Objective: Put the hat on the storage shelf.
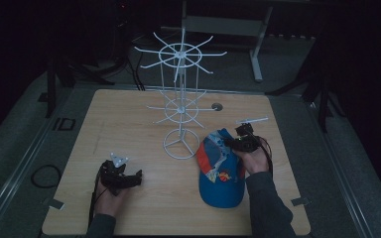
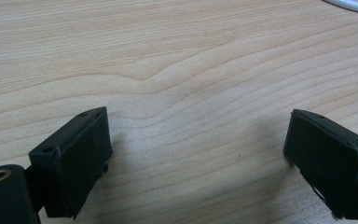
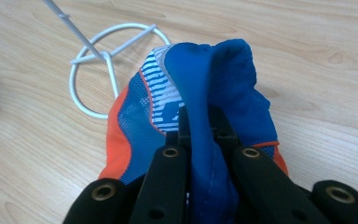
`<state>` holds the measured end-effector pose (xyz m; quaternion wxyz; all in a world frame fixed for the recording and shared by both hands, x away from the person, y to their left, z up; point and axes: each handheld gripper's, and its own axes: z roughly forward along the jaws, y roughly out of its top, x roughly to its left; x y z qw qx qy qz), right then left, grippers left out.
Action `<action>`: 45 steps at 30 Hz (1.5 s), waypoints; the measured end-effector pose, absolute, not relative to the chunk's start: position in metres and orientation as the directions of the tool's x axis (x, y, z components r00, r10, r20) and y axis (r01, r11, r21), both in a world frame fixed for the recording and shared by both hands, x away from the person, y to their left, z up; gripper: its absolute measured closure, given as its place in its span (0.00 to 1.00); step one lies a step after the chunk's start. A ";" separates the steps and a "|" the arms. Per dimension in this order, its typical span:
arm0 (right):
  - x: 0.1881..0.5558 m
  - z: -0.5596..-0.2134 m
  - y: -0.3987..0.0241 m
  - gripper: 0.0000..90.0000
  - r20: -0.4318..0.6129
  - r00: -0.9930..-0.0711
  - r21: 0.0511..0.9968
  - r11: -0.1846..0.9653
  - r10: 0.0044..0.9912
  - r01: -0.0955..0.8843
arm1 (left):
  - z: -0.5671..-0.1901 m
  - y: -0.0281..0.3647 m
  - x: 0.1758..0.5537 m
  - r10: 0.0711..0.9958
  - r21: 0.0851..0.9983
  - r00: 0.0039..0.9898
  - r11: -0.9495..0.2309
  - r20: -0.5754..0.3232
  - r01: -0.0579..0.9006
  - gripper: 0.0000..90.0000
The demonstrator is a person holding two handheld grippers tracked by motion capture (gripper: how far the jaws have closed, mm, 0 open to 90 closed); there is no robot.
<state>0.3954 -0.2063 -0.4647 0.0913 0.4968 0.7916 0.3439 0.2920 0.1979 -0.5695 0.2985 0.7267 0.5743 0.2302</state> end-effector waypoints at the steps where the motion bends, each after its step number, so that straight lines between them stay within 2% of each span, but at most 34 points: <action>1: 0.395 -0.463 -0.207 0.96 0.200 -0.494 0.642 0.268 0.846 0.719 | -0.569 0.198 0.292 0.972 0.698 0.235 -0.163 -0.008 0.697 0.09; 25: 0.376 -0.426 -0.213 0.94 0.163 -0.554 0.709 0.293 0.817 0.641 | -0.569 0.197 0.292 0.971 0.697 0.239 -0.166 -0.008 0.697 0.09; 29: 0.373 -0.419 -0.217 0.94 0.188 -0.568 0.726 0.276 0.802 0.630 | -0.570 0.197 0.292 0.971 0.700 0.237 -0.162 -0.011 0.696 0.09; 45: 0.364 -0.398 -0.225 0.94 0.180 -0.588 0.765 0.264 0.788 0.587 | -0.569 0.196 0.292 0.971 0.699 0.239 -0.164 -0.010 0.696 0.09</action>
